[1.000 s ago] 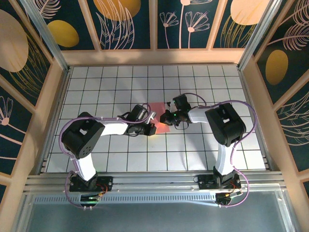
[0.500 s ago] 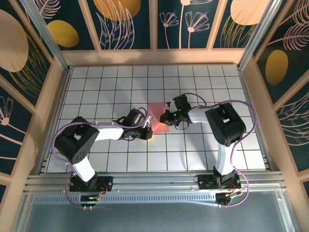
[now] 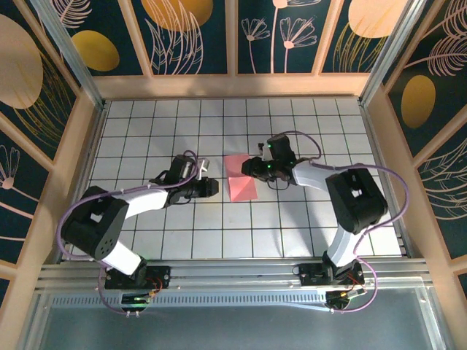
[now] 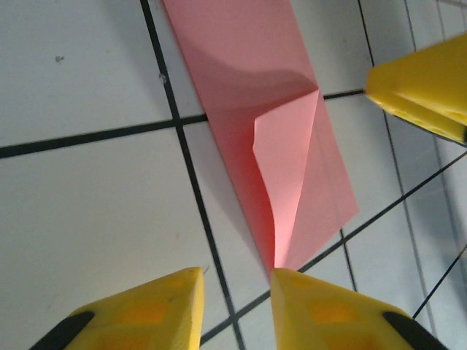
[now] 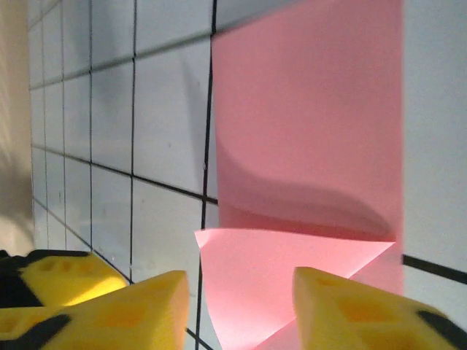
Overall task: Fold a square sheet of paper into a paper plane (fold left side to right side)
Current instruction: Fold the triangle a second time at the center of the table, then turn over the paper at the center of the table.
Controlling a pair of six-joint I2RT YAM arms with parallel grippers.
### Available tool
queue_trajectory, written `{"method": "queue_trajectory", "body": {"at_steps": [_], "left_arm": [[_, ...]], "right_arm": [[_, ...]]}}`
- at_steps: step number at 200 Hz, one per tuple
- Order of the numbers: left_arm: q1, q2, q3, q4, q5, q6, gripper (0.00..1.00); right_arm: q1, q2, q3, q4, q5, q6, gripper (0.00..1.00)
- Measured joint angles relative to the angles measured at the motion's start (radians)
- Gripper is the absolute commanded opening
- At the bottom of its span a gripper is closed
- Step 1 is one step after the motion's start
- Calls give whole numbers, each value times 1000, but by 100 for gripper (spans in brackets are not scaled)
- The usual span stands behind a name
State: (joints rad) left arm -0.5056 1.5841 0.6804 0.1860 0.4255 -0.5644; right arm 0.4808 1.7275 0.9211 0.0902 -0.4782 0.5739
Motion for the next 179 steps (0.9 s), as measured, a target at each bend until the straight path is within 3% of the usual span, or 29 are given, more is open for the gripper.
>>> {"method": "queue_trajectory", "body": {"at_steps": [50, 98, 179], "left_arm": [[2, 167, 115, 103, 85, -58, 40], [2, 271, 169, 133, 143, -63, 39], [2, 338, 216, 162, 168, -80, 8]], "right_arm": [[-52, -123, -130, 90, 56, 12, 70], [-111, -163, -237, 180, 29, 47, 74], [-117, -164, -244, 207, -38, 53, 71]]}}
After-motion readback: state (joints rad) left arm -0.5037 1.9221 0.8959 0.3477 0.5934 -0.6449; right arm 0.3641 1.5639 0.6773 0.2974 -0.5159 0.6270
